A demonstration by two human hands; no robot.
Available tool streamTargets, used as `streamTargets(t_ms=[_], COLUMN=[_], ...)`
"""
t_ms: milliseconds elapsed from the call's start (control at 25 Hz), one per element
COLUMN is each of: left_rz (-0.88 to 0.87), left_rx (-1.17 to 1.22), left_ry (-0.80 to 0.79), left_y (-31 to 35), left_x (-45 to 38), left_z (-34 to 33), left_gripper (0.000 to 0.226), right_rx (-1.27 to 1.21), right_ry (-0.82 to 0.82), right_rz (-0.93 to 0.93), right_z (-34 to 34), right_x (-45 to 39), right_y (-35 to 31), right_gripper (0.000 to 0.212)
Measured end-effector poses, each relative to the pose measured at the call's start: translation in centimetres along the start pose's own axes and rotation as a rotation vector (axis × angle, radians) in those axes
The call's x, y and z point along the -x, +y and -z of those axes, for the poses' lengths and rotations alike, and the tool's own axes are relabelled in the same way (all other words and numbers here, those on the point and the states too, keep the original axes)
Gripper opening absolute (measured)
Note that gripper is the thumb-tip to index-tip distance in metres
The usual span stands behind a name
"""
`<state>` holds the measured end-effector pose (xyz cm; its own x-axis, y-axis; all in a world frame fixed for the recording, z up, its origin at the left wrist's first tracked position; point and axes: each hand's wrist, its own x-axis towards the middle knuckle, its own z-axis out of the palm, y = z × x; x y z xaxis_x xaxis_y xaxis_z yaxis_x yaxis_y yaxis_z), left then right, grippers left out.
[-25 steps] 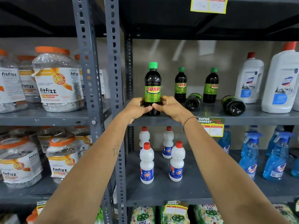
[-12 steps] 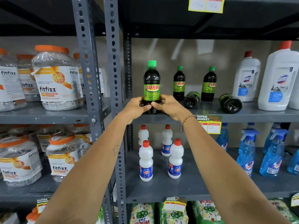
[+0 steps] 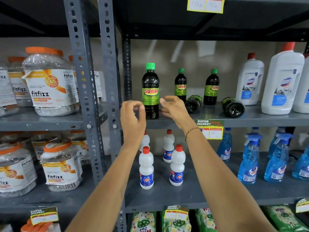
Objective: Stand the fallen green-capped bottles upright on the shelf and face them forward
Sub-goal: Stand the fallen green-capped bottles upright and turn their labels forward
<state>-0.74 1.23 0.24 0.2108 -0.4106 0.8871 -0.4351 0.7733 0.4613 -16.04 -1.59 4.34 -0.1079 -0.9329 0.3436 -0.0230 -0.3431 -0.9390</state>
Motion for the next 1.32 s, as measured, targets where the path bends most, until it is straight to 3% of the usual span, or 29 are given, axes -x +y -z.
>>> streamTargets(t_ms=[40, 120, 240, 360, 440, 600, 760, 880, 1080, 1240, 1320], left_rz=[-0.138, -0.33, -0.415, -0.361, -0.396, -0.484, -0.521, -0.507, -0.465, -0.409, -0.391], left_rx=[-0.012, -0.084, -0.257, -0.601, -0.824, -0.883, -0.871, -0.873, -0.884, -0.881, -0.856], left_ry=[-0.021, -0.21, -0.35, -0.499, -0.525, -0.392, -0.31, -0.302, -0.286, -0.291, -0.28], left_y=[0.6, 1.7, 2.9, 1.6, 0.3, -0.8, -1.5, -1.6, -1.5, -0.9, -0.8], left_x=[0.9, 1.8, 1.4, 1.9, 3.0, 3.8, 3.8, 4.0, 4.0, 4.3, 4.3], left_z=[-0.8, -3.2, -6.4, -7.9, -8.3, -8.7, -9.0, -9.2, -9.4, -9.7, -9.7], left_gripper=[0.01, 0.008, 0.016, 0.034, 0.042, 0.038, 0.036, 0.036, 0.037, 0.037, 0.035], right_rx=[-0.074, -0.148, 0.051, 0.27, 0.468, 0.677, 0.911, 0.917, 0.592, 0.333, 0.386], right_ry=[0.102, 0.297, 0.667, 0.856, 0.819, 0.691, 0.334, 0.186, 0.299, 0.263, 0.195], right_rz=[0.024, 0.109, 0.237, 0.133, -0.028, -0.165, -0.385, -0.334, -0.12, 0.015, 0.145], right_z=[0.0, 0.1, 1.9, 5.0, 6.6, 8.3, 9.2, 9.8, 10.8, 10.4, 10.6], right_x=[0.1, 0.4, -0.3, -2.2, -3.5, -5.9, -7.7, -8.1, -5.6, -3.7, -3.2], right_y=[0.0, -0.3, -1.6, -2.0, -1.6, -1.5, -2.9, -3.0, -0.7, 0.7, 1.0], right_gripper=[0.034, 0.01, 0.012, 0.024, 0.041, 0.072, 0.089, 0.075, 0.042, 0.051, 0.056])
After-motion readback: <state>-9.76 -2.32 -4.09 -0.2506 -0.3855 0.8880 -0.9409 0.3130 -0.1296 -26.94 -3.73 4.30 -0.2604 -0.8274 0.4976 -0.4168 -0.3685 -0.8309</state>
